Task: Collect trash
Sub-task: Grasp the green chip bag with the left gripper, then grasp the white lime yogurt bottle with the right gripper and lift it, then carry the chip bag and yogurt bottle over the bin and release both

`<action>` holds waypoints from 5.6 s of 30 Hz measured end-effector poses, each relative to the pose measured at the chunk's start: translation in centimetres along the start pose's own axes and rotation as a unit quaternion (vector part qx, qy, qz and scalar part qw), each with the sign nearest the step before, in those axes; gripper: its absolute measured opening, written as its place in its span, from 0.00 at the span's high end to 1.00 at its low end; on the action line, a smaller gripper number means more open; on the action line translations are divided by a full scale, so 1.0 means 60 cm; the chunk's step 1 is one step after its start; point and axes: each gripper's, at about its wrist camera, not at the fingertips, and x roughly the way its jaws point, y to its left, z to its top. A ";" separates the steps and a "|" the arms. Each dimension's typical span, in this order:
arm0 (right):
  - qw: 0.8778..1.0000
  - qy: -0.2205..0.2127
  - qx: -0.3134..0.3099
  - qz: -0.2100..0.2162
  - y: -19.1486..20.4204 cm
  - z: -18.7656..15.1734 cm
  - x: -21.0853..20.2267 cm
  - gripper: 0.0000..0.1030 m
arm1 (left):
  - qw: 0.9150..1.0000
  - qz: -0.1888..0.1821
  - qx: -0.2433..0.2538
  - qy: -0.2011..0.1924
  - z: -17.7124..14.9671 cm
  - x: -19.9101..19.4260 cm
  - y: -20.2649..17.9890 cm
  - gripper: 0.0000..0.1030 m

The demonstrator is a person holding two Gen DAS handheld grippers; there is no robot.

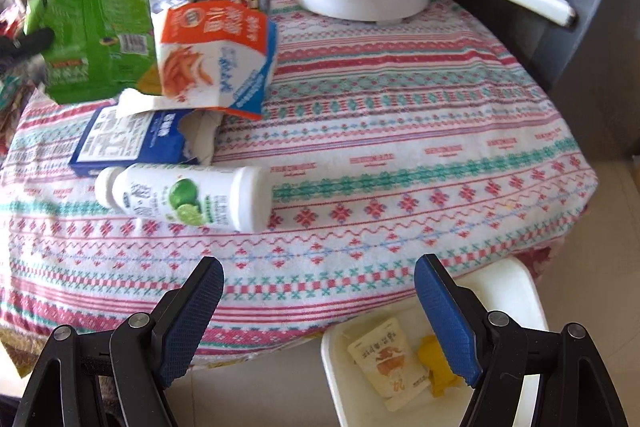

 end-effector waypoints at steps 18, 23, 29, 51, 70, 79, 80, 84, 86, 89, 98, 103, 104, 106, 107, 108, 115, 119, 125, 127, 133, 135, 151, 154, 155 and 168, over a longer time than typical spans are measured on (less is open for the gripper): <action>0.945 0.007 -0.327 0.024 0.172 0.034 0.124 0.20 | 0.998 0.037 -0.034 0.050 -0.057 -0.050 0.120 1.00; 0.935 0.016 -0.355 0.008 0.190 0.042 0.168 0.20 | 0.996 0.039 -0.041 0.062 -0.061 -0.042 0.133 1.00; 0.912 0.010 -0.407 -0.044 0.213 0.023 0.205 0.22 | 0.995 0.034 -0.046 0.076 -0.065 -0.033 0.138 1.00; 0.971 0.042 -0.231 0.055 0.151 -0.015 0.123 0.47 | 0.996 -0.004 -0.022 0.081 -0.074 -0.055 0.121 1.00; 0.998 0.065 -0.002 0.016 0.001 0.017 0.129 0.48 | 0.994 -0.043 -0.008 0.103 -0.086 -0.041 0.080 1.00; 0.992 0.117 0.015 0.034 0.012 0.033 0.191 0.48 | 0.992 -0.046 0.009 0.117 -0.089 -0.027 0.066 1.00; 0.992 0.125 0.013 0.033 0.014 0.031 0.199 0.49 | 0.992 -0.047 0.014 0.117 -0.089 -0.027 0.062 1.00; 0.993 0.104 0.031 0.056 0.013 0.043 0.179 0.50 | 0.992 -0.055 0.020 0.115 -0.087 -0.030 0.047 1.00; 0.993 0.090 0.037 0.070 0.008 0.048 0.154 0.50 | 0.991 -0.064 0.025 0.110 -0.085 -0.037 0.037 1.00; 0.994 0.063 0.046 0.078 -0.007 0.046 0.101 0.50 | 0.991 -0.081 0.035 0.105 -0.083 -0.046 0.013 1.00; 0.989 0.003 0.135 0.064 -0.131 -0.048 -0.034 0.50 | 0.979 -0.146 0.077 0.121 -0.108 -0.043 -0.103 1.00; 0.983 -0.008 0.178 0.045 -0.206 -0.118 -0.079 0.50 | 0.966 -0.185 0.116 0.137 -0.139 -0.032 -0.189 1.00; 0.982 -0.010 0.185 0.041 -0.217 -0.129 -0.085 0.50 | 0.963 -0.195 0.122 0.143 -0.147 -0.028 -0.206 1.00; 0.978 -0.013 0.203 0.035 -0.241 -0.151 -0.096 0.50 | 0.955 -0.212 0.134 0.155 -0.166 -0.020 -0.242 1.00; 0.976 -0.013 0.213 0.033 -0.252 -0.161 -0.100 0.50 | 0.952 -0.219 0.142 0.161 -0.176 -0.015 -0.260 1.00; 0.975 -0.012 0.221 0.032 -0.262 -0.170 -0.103 0.50 | 0.948 -0.225 0.151 0.166 -0.187 -0.010 -0.277 1.00; 0.967 -0.012 0.255 0.024 -0.305 -0.195 -0.111 0.50 | 0.926 -0.245 0.212 0.193 -0.272 0.030 -0.377 1.00; 0.964 -0.002 0.265 0.024 -0.318 -0.199 -0.104 0.50 | 0.921 -0.226 0.255 0.191 -0.317 0.065 -0.406 1.00; 0.964 0.015 0.267 0.018 -0.324 -0.204 -0.091 0.50 | 0.917 -0.186 0.286 0.208 -0.367 0.130 -0.413 1.00; 0.964 0.018 0.267 0.016 -0.326 -0.207 -0.089 0.50 | 0.916 -0.178 0.292 0.211 -0.374 0.141 -0.410 1.00; 0.964 0.024 0.264 0.013 -0.326 -0.212 -0.085 0.50 | 0.911 -0.165 0.309 0.218 -0.382 0.154 -0.409 1.00; 0.964 0.028 0.264 0.012 -0.325 -0.214 -0.083 0.50 | 0.910 -0.154 0.317 0.218 -0.382 0.151 -0.410 0.99; 0.969 0.081 0.233 0.003 -0.297 -0.216 -0.033 0.49 | 0.938 -0.101 0.274 0.187 -0.298 0.067 -0.336 0.28; 0.970 0.113 0.217 -0.002 -0.281 -0.215 0.003 0.49 | 0.945 -0.093 0.252 0.187 -0.279 0.061 -0.310 0.26; 0.969 0.126 0.211 -0.005 -0.276 -0.214 0.017 0.49 | 0.947 -0.088 0.246 0.187 -0.273 0.059 -0.301 0.26; 0.955 0.244 0.153 -0.066 -0.251 -0.228 0.161 0.49 | 0.964 -0.064 0.190 0.175 -0.221 0.042 -0.210 0.25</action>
